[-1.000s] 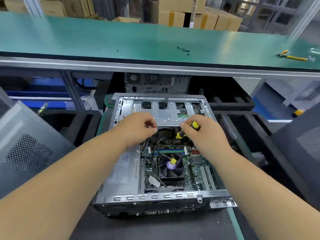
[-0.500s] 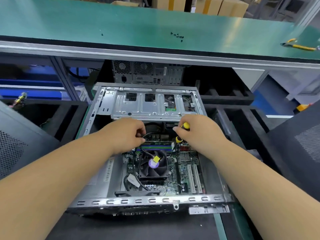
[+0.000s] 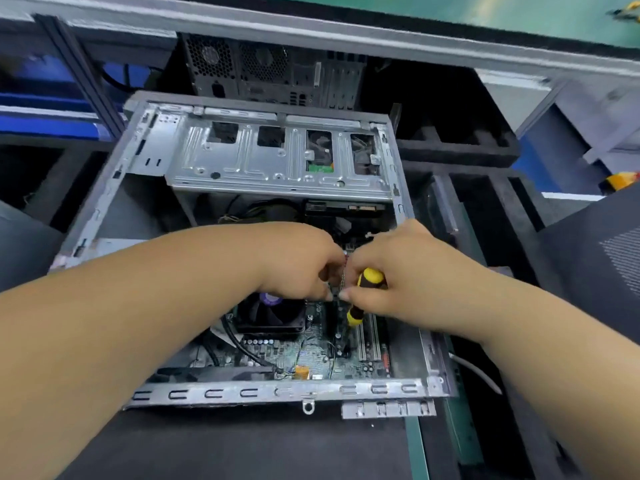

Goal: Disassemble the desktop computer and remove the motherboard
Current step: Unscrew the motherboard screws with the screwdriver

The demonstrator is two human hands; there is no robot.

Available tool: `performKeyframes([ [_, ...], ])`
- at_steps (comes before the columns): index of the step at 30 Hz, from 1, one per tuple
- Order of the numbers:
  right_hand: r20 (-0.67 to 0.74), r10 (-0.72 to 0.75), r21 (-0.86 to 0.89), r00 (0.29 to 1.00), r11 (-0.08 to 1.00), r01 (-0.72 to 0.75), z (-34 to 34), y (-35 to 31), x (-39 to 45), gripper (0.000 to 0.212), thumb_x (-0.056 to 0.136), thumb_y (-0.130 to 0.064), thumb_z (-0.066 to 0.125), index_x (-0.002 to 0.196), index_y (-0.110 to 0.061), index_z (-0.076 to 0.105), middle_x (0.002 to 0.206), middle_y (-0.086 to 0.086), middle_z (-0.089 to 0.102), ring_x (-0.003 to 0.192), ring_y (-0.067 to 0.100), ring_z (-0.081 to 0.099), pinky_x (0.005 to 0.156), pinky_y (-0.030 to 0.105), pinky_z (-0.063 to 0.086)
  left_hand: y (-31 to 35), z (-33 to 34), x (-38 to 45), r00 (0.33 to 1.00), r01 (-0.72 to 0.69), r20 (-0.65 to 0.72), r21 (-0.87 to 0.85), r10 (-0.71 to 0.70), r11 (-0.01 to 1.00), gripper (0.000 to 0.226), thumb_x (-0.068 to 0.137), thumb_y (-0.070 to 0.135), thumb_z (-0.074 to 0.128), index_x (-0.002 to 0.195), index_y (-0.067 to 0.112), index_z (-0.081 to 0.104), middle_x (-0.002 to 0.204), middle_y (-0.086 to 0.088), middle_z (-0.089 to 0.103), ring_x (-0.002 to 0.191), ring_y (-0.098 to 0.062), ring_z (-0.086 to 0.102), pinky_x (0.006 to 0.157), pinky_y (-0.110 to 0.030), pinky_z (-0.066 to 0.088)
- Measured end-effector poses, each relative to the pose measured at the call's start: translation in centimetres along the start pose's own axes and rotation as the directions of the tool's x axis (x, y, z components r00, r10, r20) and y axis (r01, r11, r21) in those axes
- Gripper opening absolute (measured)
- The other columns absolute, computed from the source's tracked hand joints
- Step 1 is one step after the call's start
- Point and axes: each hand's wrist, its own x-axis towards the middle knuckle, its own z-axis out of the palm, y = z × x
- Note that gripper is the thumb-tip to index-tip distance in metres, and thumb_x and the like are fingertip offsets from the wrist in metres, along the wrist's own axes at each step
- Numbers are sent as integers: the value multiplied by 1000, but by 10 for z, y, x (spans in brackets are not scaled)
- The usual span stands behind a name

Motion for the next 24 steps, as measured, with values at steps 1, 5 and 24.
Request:
performKeyframes([
  [1,14,-11,-1,1000,1000,11,2,-1,-1,25,86,-57,54,86,-33,63,73,-9,61,81,10,57,101,36,28,0,2,2,1000,-6,12,0,6,1000,26,84,41,65,106,27,62,99,6,59,89,-17,57,77,-31,48],
  [5,74,-50,1,996,999,50,9,-6,-2,26,87,-58,54,85,-34,63,77,-8,63,82,11,56,100,32,29,-3,13,7,997,-38,64,22,37,999,29,80,46,68,102,29,62,103,6,58,94,-18,57,81,-32,49],
  [24,202,-160,-79,966,981,179,16,-23,6,29,90,-56,48,98,-35,66,85,-6,67,86,13,59,98,31,33,-2,41,21,983,-135,155,241,99,961,43,74,56,63,106,28,64,107,7,62,104,-21,51,88,-32,33],
])
